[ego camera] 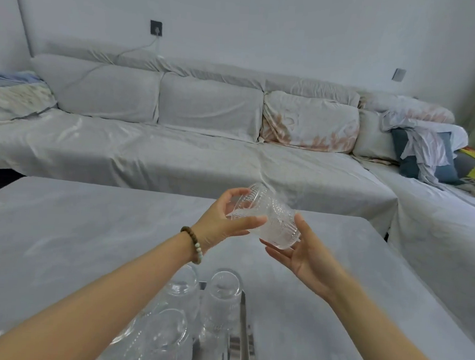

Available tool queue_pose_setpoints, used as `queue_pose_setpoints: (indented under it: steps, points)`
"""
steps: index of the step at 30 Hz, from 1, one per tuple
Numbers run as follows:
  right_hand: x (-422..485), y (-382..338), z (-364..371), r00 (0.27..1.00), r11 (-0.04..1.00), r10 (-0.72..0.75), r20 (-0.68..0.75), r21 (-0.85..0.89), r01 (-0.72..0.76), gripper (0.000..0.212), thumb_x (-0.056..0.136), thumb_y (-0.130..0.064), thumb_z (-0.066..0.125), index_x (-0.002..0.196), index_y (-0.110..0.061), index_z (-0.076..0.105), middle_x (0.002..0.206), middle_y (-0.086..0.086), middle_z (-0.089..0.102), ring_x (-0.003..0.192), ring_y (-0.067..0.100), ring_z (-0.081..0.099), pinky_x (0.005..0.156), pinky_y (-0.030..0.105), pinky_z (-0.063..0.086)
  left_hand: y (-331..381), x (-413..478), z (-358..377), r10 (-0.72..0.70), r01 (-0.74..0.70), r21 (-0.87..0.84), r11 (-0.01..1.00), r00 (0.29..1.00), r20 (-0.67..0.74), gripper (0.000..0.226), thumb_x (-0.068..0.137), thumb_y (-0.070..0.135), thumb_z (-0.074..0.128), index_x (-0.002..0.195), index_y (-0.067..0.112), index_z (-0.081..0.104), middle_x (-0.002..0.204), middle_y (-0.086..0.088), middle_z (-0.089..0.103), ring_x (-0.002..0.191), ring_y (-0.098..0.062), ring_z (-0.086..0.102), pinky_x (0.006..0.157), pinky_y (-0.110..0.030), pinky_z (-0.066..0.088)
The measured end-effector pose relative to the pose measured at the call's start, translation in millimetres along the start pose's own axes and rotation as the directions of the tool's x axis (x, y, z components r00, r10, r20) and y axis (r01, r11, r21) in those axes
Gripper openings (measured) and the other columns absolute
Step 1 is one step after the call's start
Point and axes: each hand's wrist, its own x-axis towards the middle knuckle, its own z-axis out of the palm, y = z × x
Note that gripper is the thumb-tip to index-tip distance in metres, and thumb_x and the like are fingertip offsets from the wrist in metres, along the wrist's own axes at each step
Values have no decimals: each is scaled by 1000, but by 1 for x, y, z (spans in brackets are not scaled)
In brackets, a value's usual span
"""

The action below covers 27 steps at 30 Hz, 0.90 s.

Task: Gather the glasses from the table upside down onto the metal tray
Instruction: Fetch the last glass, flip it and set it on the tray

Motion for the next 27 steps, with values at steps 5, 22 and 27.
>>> queue_pose_setpoints:
  steps: [5,22,27]
  points:
    - [-48,4,29,994,966,-107,21,-235,109,50,74,-44,64,118,-18,64,117,7,71,105,23,69,80,28,58,-2,-61,-17,72,-73,250,965,997,10,71,50,58,81,111,54,45,121,20,55,106,-1,59,83,-22,52]
    - [-107,60,50,981,409,-193,36,-906,113,71,50,-55,84,114,-36,61,103,-21,64,84,-9,60,64,7,47,-76,-160,-73,-143,31,967,252,990,5,67,89,63,25,146,31,13,158,8,8,145,-15,0,117,-42,-5]
    - [-100,86,51,983,334,-180,34,-938,94,74,54,-49,85,121,-32,57,113,-15,63,101,8,59,89,27,49,-82,-161,-73,-107,7,979,206,994,15,68,88,65,22,146,32,11,158,9,6,145,-14,-1,116,-41,-6]
